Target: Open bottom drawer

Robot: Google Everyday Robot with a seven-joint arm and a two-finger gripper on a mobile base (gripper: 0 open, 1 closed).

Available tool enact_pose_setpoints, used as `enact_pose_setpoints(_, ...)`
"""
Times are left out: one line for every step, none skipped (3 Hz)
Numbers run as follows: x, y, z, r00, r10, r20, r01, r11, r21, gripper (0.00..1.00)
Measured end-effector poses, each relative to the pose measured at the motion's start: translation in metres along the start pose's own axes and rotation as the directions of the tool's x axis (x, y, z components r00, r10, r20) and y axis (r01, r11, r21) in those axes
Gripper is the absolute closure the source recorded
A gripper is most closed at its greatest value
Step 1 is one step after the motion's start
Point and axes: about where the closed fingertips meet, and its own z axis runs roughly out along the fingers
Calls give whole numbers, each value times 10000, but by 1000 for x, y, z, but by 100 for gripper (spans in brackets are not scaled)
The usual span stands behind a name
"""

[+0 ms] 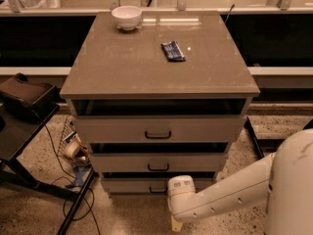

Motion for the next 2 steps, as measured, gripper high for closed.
enact_pose_setpoints(-20,12,52,9985,213,499,-203,9996,-211,0)
enact_pose_setpoints(-19,14,50,9987,202,461,-191,9995,-244,0)
